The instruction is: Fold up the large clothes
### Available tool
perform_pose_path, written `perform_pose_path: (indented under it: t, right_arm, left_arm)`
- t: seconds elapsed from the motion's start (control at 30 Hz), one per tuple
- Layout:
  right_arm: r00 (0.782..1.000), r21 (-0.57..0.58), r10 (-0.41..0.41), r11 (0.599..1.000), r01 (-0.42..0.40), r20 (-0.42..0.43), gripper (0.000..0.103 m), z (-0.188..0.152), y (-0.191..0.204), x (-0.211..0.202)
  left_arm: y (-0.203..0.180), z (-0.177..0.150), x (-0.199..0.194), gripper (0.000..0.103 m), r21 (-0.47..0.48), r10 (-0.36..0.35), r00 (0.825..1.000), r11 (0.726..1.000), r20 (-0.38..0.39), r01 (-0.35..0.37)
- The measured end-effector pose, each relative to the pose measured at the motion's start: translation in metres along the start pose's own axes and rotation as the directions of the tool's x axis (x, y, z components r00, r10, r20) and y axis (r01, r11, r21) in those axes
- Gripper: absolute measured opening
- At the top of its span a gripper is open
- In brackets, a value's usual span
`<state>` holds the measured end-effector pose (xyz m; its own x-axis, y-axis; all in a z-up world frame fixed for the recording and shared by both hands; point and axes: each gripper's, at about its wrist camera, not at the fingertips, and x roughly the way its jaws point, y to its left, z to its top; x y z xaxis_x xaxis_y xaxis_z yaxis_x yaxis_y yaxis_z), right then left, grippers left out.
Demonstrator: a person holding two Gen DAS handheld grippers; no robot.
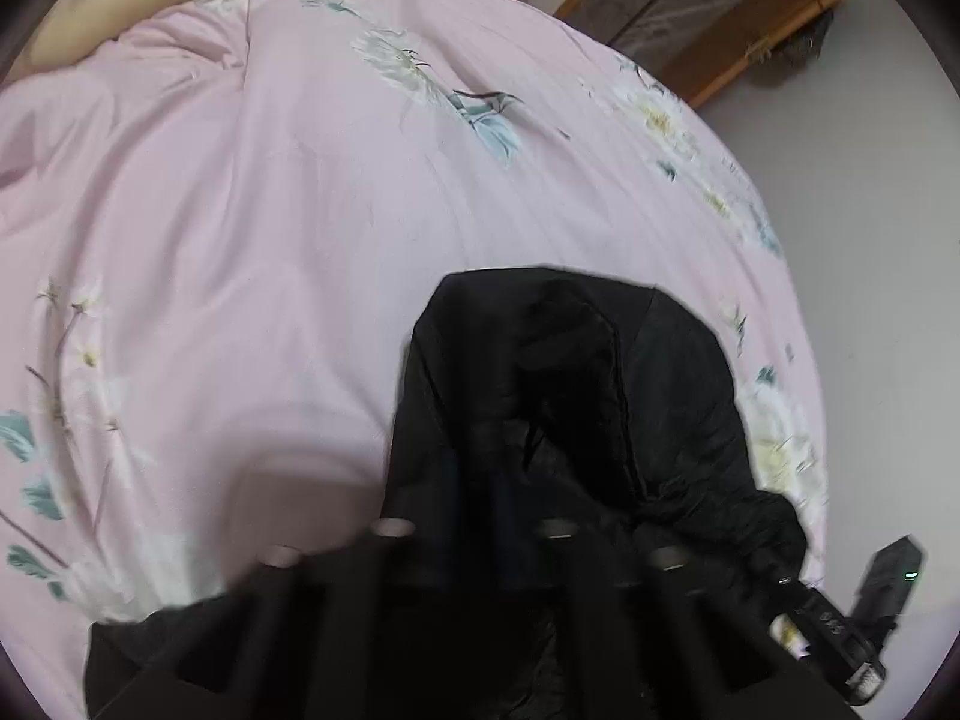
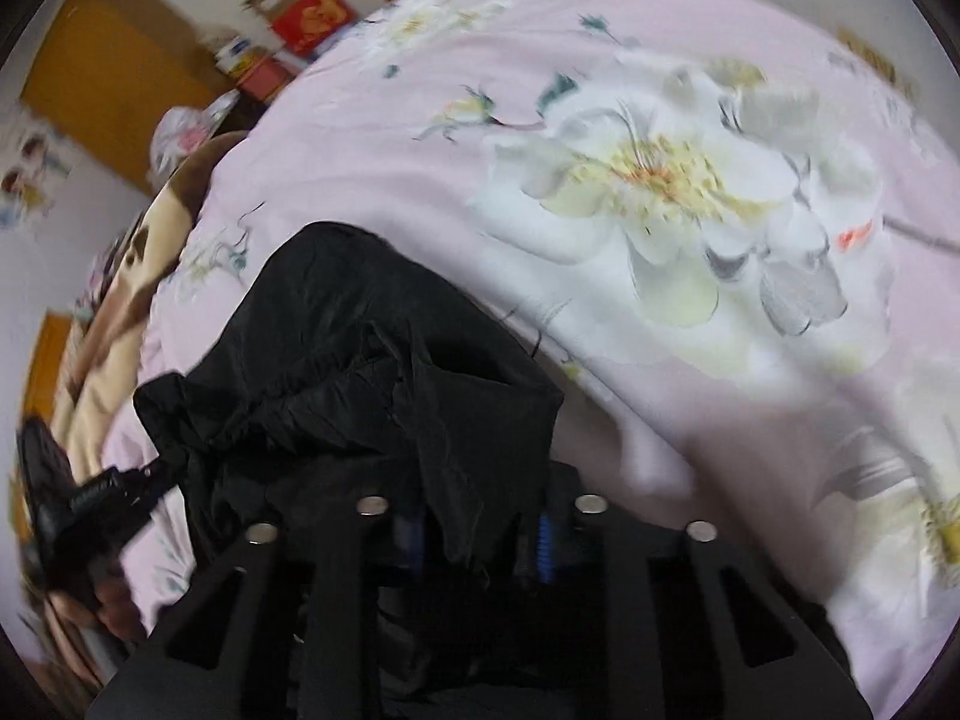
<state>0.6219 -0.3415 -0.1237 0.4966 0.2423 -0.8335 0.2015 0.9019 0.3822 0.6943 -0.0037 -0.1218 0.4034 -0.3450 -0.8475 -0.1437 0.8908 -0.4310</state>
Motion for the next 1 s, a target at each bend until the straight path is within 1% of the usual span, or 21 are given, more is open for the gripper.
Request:
perform_pose_path:
  t: [0.03,0.1,0.17,0.27,0.33,0.4,0.43,0.47,0.53,0.57,0.73,0.8,0.83,0.9,0.93,1.0]
  right_arm:
    - [1.000,-0.021,-0.001,1.000,0.001,0.013,0.020,-0.002,0.003,-0.004]
    - [0.999,-0.060,0.002,0.998,0.001,0.048,0.018,-0.007,0.010,-0.017]
    - [0.993,-0.156,-0.024,0.987,0.041,0.111,0.018,-0.014,0.025,-0.034]
    - [0.985,-0.263,-0.010,0.963,0.056,0.173,0.017,-0.028,0.039,-0.054]
    - [0.977,-0.327,0.011,0.943,0.060,0.212,0.017,-0.044,0.046,-0.070]
    - [0.969,-0.378,0.029,0.923,0.068,0.246,0.017,-0.060,0.048,-0.085]
    - [0.966,-0.409,0.019,0.908,0.091,0.258,0.017,-0.071,0.048,-0.092]
    - [0.964,-0.425,0.016,0.899,0.102,0.265,0.017,-0.075,0.052,-0.092]
    - [0.964,-0.459,0.024,0.882,0.105,0.266,0.017,-0.092,0.050,-0.101]
    - [0.963,-0.470,0.020,0.876,0.113,0.268,0.017,-0.101,0.048,-0.106]
    - [0.965,-0.518,0.005,0.845,0.135,0.261,0.018,-0.129,0.036,-0.114]
    - [0.968,-0.508,-0.007,0.851,0.137,0.249,0.018,-0.136,0.029,-0.115]
    - [0.973,-0.500,-0.004,0.857,0.123,0.233,0.018,-0.138,0.025,-0.114]
    - [0.976,-0.479,-0.019,0.869,0.124,0.219,0.020,-0.142,0.018,-0.114]
    - [0.978,-0.460,-0.017,0.881,0.113,0.208,0.021,-0.143,0.012,-0.115]
    - [0.981,-0.421,-0.008,0.902,0.090,0.192,0.026,-0.144,0.001,-0.117]
  left_arm:
    - [-0.003,-0.004,-0.006,0.003,0.024,0.003,1.000,1.000,0.026,-0.003]
    - [-0.009,-0.009,-0.023,0.003,0.062,-0.016,0.997,0.998,0.075,0.012]
    - [-0.011,-0.015,-0.041,0.003,0.075,-0.054,0.992,0.996,0.111,0.046]
    - [-0.008,-0.035,-0.074,0.003,0.112,-0.108,0.980,0.990,0.165,0.090]
    - [-0.002,-0.048,-0.091,0.003,0.135,-0.136,0.975,0.984,0.174,0.113]
    - [0.004,-0.066,-0.109,0.003,0.159,-0.147,0.971,0.980,0.187,0.117]
    - [0.008,-0.075,-0.116,0.003,0.168,-0.161,0.968,0.977,0.194,0.129]
    - [0.012,-0.083,-0.121,0.003,0.170,-0.166,0.967,0.976,0.192,0.134]
    - [0.023,-0.098,-0.130,0.003,0.170,-0.185,0.965,0.973,0.184,0.154]
    - [0.030,-0.107,-0.133,0.003,0.158,-0.175,0.968,0.976,0.182,0.147]
    - [0.053,-0.135,-0.137,0.003,0.133,-0.172,0.974,0.979,0.149,0.153]
    - [0.064,-0.146,-0.136,0.003,0.103,-0.184,0.975,0.980,0.125,0.171]
    - [0.068,-0.151,-0.136,0.003,0.096,-0.185,0.976,0.980,0.113,0.174]
    - [0.078,-0.160,-0.137,0.006,0.090,-0.170,0.979,0.983,0.109,0.160]
    - [0.082,-0.162,-0.136,0.007,0.082,-0.161,0.981,0.985,0.107,0.153]
    - [0.095,-0.166,-0.136,0.011,0.039,-0.154,0.983,0.988,0.097,0.151]
